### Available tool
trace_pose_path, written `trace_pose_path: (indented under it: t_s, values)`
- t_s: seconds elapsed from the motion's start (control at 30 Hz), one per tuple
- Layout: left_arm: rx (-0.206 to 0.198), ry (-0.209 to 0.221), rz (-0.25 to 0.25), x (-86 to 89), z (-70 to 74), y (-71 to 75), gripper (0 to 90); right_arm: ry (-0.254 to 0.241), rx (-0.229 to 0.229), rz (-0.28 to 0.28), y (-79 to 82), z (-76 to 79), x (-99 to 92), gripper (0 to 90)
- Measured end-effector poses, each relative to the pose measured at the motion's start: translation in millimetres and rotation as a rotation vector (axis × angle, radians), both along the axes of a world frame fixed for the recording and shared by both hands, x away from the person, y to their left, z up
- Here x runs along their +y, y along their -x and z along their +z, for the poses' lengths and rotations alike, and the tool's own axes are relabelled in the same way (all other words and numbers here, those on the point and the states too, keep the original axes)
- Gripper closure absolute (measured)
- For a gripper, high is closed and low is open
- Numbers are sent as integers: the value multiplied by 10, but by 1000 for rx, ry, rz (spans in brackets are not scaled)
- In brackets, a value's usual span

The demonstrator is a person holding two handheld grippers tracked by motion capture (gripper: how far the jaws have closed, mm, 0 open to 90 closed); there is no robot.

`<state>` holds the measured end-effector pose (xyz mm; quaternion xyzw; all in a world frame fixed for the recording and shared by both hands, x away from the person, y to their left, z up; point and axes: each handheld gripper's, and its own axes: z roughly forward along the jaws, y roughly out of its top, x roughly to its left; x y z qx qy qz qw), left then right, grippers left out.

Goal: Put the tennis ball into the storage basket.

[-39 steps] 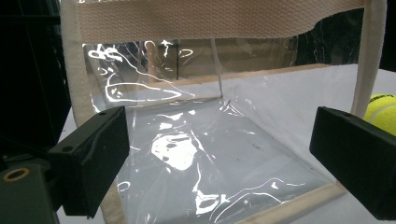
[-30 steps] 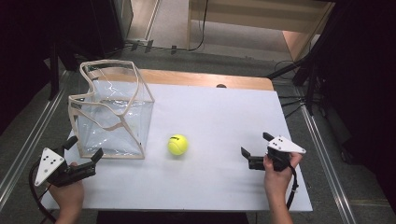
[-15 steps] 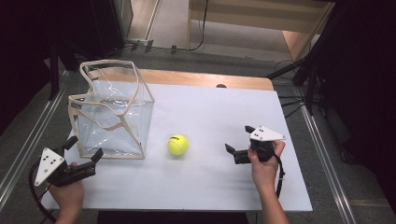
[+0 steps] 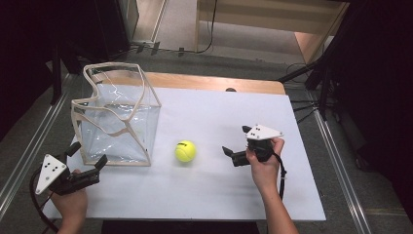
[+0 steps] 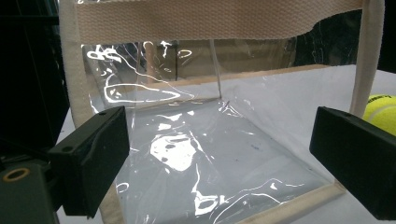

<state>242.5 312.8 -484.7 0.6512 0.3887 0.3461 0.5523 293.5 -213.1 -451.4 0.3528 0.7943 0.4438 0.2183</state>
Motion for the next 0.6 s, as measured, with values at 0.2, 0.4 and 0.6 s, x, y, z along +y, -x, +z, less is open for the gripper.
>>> trace_pose_path:
  t_s: [0.2, 0.4, 0.6]
  values:
    - [1, 1, -1, 2, 1, 0, 54, 6, 0, 20, -49, 34, 87, 0]
    - [-1, 6, -2, 2, 0, -2, 54, 12, 14, 49, -95, 58, 184, 0]
    - [0, 4, -1, 1, 1, -2, 54, 32, 29, 85, -145, 70, 316, 0]
